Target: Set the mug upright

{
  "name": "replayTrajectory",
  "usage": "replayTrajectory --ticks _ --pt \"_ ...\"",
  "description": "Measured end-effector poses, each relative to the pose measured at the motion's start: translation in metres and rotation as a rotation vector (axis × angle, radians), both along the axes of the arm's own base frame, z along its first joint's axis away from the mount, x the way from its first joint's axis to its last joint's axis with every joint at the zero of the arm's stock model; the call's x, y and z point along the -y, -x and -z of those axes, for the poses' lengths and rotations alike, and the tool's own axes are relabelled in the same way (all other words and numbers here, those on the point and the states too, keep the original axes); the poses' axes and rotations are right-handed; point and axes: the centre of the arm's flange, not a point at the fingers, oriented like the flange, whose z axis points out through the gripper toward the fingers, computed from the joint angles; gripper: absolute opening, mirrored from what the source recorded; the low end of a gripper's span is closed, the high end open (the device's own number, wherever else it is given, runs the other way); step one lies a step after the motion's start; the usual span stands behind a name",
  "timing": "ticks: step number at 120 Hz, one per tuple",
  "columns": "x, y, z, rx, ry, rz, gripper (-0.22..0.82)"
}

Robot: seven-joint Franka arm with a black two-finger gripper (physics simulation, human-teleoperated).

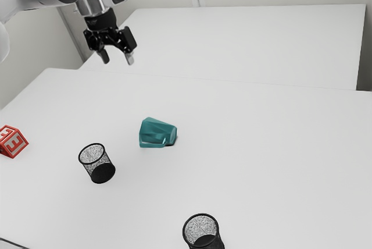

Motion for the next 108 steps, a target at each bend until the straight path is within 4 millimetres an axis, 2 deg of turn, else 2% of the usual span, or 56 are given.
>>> replayTrajectory --ticks 18,34,46,55,72,87,98,108 --pt "0.000 -0.003 -0.001 0.027 0.000 0.008 0.60" --pt "-0.001 -0.003 0.007 0.021 0.005 0.010 0.60" --pt "-0.001 0.012 0.013 0.008 0.066 -0.006 0.60" --pt "-0.010 0.021 0.026 -0.010 0.146 -0.033 0.60" --pt "-0.043 0.024 0.067 -0.050 0.299 -0.105 0.60" --pt "-0.079 0.018 0.110 -0.083 0.396 -0.171 0.60" --pt "-0.107 0.006 0.156 -0.110 0.482 -0.219 0.60" --pt "-0.112 -0.006 0.193 -0.117 0.549 -0.222 0.60"
